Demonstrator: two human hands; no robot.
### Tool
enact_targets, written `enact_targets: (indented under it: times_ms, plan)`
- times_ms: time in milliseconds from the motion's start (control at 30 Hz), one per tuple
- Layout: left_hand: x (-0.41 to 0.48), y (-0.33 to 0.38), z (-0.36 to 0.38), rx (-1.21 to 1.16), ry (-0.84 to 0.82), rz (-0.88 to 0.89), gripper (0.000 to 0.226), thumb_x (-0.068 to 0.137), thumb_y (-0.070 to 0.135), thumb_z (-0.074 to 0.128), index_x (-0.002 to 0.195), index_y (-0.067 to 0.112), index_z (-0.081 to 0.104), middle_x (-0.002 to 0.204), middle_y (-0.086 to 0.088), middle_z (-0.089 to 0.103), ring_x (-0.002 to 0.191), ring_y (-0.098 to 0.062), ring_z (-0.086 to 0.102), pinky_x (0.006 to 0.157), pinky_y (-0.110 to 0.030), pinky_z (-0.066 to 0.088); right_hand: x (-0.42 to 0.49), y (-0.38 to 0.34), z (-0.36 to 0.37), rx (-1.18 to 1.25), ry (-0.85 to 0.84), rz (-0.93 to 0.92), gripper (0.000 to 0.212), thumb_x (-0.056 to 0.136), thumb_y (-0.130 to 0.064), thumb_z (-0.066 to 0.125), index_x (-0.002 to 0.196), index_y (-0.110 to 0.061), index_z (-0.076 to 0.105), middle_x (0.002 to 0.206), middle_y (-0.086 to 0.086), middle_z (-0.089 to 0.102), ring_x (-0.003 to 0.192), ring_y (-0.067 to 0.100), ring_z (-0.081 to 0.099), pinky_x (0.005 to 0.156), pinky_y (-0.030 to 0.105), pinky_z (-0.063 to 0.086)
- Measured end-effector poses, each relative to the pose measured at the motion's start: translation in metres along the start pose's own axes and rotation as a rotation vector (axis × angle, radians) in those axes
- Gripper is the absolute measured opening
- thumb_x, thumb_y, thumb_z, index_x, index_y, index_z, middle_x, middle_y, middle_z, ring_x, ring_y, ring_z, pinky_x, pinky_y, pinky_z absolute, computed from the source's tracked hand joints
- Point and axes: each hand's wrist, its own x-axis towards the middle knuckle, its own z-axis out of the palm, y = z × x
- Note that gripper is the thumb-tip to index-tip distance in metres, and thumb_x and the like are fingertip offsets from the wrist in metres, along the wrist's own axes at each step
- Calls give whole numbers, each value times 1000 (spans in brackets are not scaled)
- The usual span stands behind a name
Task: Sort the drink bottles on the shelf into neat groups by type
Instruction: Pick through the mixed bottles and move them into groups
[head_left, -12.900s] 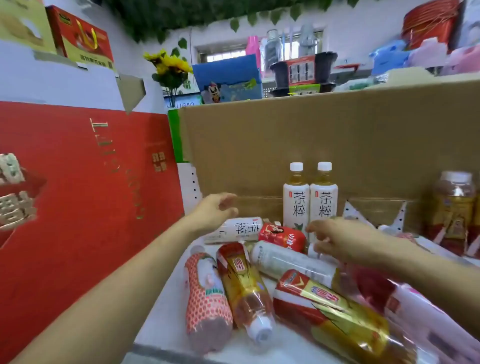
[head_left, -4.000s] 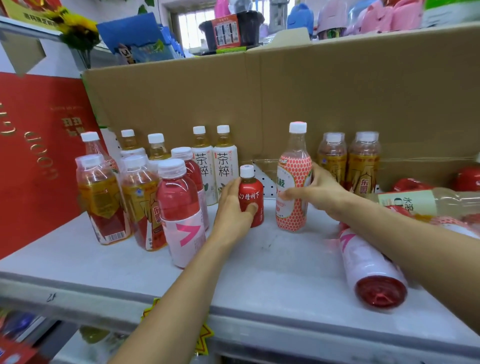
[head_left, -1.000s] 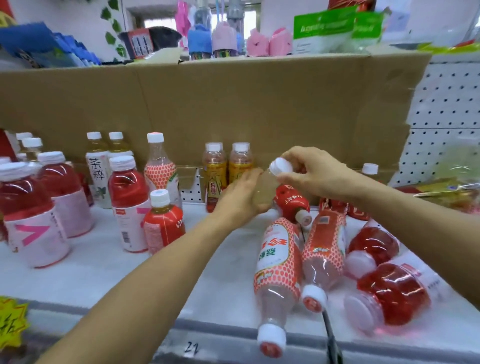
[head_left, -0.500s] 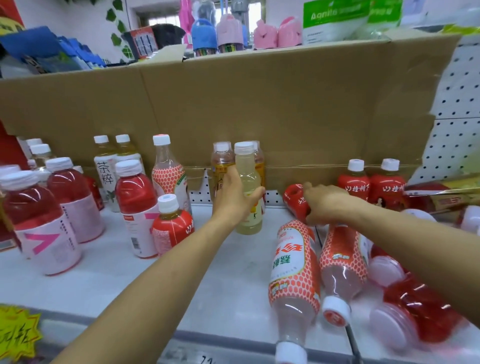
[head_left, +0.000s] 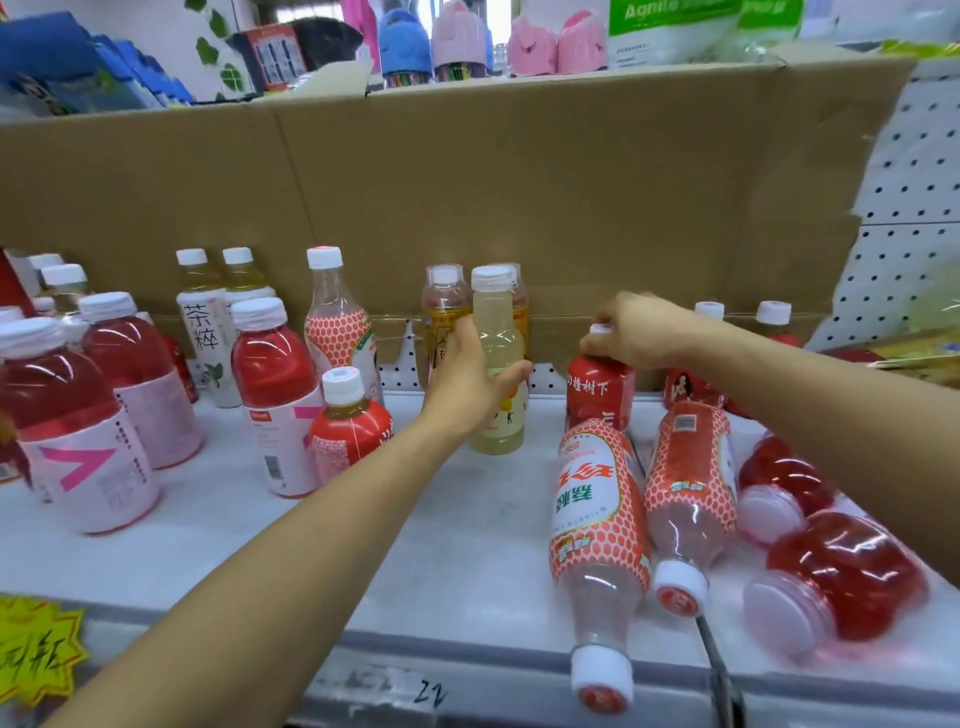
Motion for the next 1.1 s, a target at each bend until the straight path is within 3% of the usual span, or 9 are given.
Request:
enact_targets:
  times_ms: [167, 267, 400, 467, 567, 633, 767, 967, 1100]
  plan:
    - [-30, 4, -7, 52, -60, 37, 91, 89, 28, 71, 156, 26, 9, 156, -6, 24, 141, -27, 36, 115, -49, 35, -40, 10, -7, 111, 11, -61, 45, 96, -30, 57, 137, -12, 48, 118, 3, 61, 104, 25, 59, 87, 33, 46]
    - [-68, 18, -15, 163, -127, 273, 90, 90, 18, 69, 158, 21, 9, 161, 1, 13, 147, -19, 20, 121, -41, 25, -76, 15, -4, 139, -7, -173, 45, 96, -24, 59, 139, -17, 47, 118, -4, 63, 103, 16, 59, 91, 33, 49]
    - [-100, 30, -19, 349, -432, 711, 81, 86, -4, 61, 153, 27, 30, 160, 5, 26, 150, -14, 13, 120, -28, 12, -122, 23, -2, 29, -158, -298, 42, 92, -2, 53, 128, -22, 61, 118, -13, 59, 106, 3, 53, 83, 4, 38]
    - [-101, 30, -14, 471, -470, 908, 78, 82, -2, 67, 150, 26, 40, 159, 4, 32, 150, -17, 17, 115, -27, 11, -136, 29, -3, -72, -248, -322, 45, 90, -2, 55, 129, -25, 60, 119, -13, 57, 110, 6, 52, 82, 5, 36]
    - [-98, 33, -7, 556, -465, 1071, 71, 79, 12, 79, 143, 22, 51, 152, -1, 46, 145, -23, 34, 118, -35, 20, -144, 36, 0, -155, -333, -334, 54, 86, -19, 66, 135, -33, 49, 131, -13, 48, 122, 7, 39, 97, 10, 32]
    - [-92, 32, -4, 545, -453, 1102, 71, 72, 20, 86, 137, 18, 56, 143, -5, 55, 136, -25, 47, 113, -41, 35, -146, 39, 7, -221, -332, -340, 73, 79, -36, 75, 142, -38, 38, 137, -17, 38, 129, 7, 28, 112, 27, 28]
    - [-85, 29, -9, 456, -472, 961, 86, 63, 39, 91, 137, 21, 52, 136, -2, 56, 125, -20, 51, 104, -35, 43, -147, 38, 19, -394, -244, -411, 84, 74, -48, 75, 146, -40, 31, 141, -19, 36, 129, 12, 26, 110, 33, 34]
    - [-75, 28, -25, 135, -258, 581, 70, 64, 40, 84, 127, 22, 59, 116, 4, 66, 103, -12, 61, 91, -39, 54, -141, 28, 25, -530, -146, -483, 74, 73, -44, 73, 139, -41, 40, 130, -20, 49, 113, 14, 39, 79, 36, 51]
    - [-66, 26, -34, -59, -221, 248, 60, 74, 37, 83, 125, 22, 58, 114, 5, 70, 100, -7, 65, 84, -24, 56, -134, 23, 30, -620, -45, -574, 69, 76, -57, 62, 139, -41, 37, 124, -19, 52, 95, 8, 32, 56, 26, 38]
